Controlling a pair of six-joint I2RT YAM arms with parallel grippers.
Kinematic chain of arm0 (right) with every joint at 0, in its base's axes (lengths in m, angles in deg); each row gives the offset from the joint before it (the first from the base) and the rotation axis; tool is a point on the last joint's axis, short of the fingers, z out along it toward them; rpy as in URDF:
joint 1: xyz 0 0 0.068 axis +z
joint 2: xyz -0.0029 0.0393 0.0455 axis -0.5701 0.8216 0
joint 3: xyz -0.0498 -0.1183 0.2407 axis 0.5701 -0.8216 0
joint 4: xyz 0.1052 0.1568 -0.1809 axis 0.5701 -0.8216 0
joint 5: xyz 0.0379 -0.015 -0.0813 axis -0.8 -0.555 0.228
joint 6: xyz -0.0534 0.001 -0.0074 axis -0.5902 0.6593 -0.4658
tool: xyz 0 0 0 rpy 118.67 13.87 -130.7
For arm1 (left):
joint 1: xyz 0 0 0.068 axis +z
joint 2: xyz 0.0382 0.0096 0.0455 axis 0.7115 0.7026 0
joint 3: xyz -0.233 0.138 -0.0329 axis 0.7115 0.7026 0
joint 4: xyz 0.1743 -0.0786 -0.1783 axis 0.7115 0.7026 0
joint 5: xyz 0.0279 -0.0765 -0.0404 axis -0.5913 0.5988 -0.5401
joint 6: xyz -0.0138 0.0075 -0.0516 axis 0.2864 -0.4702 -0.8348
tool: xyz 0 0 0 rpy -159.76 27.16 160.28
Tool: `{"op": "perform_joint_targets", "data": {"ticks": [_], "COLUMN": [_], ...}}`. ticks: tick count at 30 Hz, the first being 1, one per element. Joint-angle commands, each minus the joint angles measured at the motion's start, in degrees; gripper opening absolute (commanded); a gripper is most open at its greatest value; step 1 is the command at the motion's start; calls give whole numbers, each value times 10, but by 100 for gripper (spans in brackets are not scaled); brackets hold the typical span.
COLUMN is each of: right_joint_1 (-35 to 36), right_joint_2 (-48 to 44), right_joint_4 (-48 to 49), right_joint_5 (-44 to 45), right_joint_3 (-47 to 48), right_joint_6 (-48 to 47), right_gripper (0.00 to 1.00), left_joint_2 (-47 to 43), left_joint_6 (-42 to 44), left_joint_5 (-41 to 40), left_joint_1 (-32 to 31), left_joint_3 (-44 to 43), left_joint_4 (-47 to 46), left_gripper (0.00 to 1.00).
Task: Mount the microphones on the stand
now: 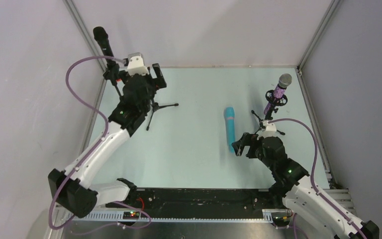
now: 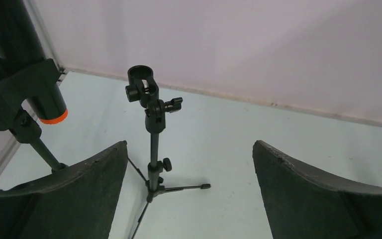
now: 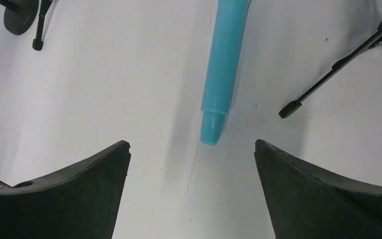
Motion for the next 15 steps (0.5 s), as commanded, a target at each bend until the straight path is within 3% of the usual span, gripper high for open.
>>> {"op": "perform_joint_targets", "data": {"ticks": [1, 15], "right_joint_1": [5, 3], "right_joint_2": [9, 17], "right_joint_4": [36, 47], "right_joint_5": [5, 10], "right_joint_3": [-5, -9], "right_joint_6": [6, -23], "right_gripper": [100, 100], "left_joint_2": [53, 169], "left_joint_6": [-11, -30], "left_joint_5": [-36, -14], "left_joint_1": [13, 56], "left_joint_3": [-59, -124], "left_joint_4": [67, 86], "left_gripper": [98, 98]}}
